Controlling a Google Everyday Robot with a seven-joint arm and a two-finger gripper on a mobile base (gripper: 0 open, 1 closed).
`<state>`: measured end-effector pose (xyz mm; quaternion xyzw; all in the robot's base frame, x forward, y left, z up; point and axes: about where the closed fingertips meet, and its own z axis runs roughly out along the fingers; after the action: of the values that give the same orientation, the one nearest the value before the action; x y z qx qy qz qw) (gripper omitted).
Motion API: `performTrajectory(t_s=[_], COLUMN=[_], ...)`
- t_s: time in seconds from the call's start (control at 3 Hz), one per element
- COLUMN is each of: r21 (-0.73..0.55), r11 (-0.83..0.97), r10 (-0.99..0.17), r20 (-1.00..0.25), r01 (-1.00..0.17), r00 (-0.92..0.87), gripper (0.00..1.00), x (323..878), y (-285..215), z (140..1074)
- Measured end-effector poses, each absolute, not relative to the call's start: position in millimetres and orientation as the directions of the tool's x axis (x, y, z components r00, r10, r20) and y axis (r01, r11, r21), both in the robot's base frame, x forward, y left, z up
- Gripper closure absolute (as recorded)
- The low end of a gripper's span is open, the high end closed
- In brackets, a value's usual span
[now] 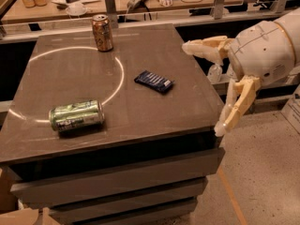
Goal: Move green can near orange can
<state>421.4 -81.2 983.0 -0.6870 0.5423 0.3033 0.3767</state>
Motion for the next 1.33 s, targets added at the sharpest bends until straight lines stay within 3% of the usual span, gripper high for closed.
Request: performTrajectory(t_s=[1.33], r21=[-0.143], r11=[-0.025], r10=[-0.322], r20=[-0.936], r01=[-0.989], r00=[0.144], gripper=[0.0], x=[492], y=[14], z=[919])
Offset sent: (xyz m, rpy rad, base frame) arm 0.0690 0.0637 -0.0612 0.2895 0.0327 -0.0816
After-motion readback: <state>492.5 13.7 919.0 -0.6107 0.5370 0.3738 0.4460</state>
